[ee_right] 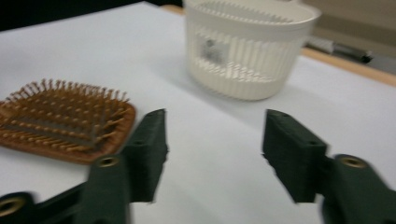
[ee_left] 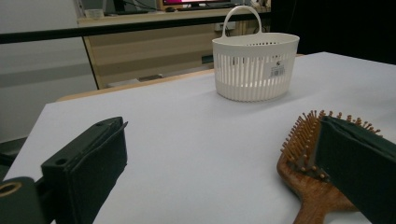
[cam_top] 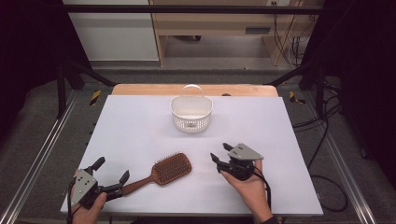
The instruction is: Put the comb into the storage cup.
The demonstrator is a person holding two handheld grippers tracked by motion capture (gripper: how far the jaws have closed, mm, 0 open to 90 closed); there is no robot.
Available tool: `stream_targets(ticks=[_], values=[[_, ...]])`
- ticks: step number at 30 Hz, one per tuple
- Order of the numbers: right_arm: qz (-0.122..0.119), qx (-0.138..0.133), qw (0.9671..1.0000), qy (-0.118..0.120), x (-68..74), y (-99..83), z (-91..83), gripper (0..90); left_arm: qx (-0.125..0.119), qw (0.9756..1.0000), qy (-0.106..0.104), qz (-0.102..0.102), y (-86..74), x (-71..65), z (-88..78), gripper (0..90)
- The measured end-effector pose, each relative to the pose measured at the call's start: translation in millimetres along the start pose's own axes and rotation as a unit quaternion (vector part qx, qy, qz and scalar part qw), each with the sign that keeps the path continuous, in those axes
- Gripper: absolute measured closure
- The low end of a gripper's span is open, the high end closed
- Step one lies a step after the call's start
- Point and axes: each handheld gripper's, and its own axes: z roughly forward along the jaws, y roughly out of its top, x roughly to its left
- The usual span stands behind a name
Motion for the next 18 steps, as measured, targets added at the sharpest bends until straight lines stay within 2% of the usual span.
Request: stream_targets(ticks=[1,2,4,6,7,8,10,12,14,16,18], values=[[0.003,-0.018,0.9998,-0.003,-6.2,-3.2,-6.4,31.8,0.000,1.0000,0.000,0.000,0.0,0.0,0.0,2.3],[0.003,-0.018,0.9998,-0.003,-6.2,-3.2,-6.4,31.8,0.004,1.0000,-0.001,0.001,0.8,-0.6,0.6,2.3],[0.014,-0.047,0.9986,-0.021,-19.1,-10.3,-18.1,22.0,0.018,0.9998,-0.003,0.005,4.0,-1.8,2.0,2.2],[0.025,-0.059,0.9972,-0.038,-32.6,-17.7,-30.1,17.0,0.028,0.9996,-0.005,0.008,9.4,-3.8,3.5,2.2],[0.024,-0.064,0.9966,-0.047,-38.8,-21.6,-36.4,12.9,0.035,0.9993,-0.008,0.014,12.5,-4.8,4.4,2.2],[0.020,-0.077,0.9949,-0.063,-51.5,-29.2,-48.1,9.4,0.040,0.9990,-0.008,0.018,15.5,-5.8,5.4,2.1],[0.026,-0.079,0.9940,-0.071,-56.9,-31.8,-54.1,9.3,0.046,0.9986,-0.011,0.022,21.3,-8.6,8.0,2.2],[0.029,-0.094,0.9912,-0.089,-64.6,-37.0,-64.9,8.7,0.057,0.9978,-0.014,0.032,26.6,-12.2,11.4,2.1],[0.022,-0.113,0.9897,-0.086,-68.8,-41.4,-73.7,6.4,0.071,0.9961,-0.010,0.050,31.3,-15.5,14.8,2.1],[0.037,-0.127,0.9879,-0.081,-72.1,-45.2,-78.2,7.2,0.087,0.9948,-0.019,0.050,34.5,-16.5,18.1,2.4],[0.040,-0.129,0.9877,-0.078,-72.0,-46.6,-78.1,7.2,0.107,0.9927,-0.028,0.048,36.3,-16.6,22.1,2.5]])
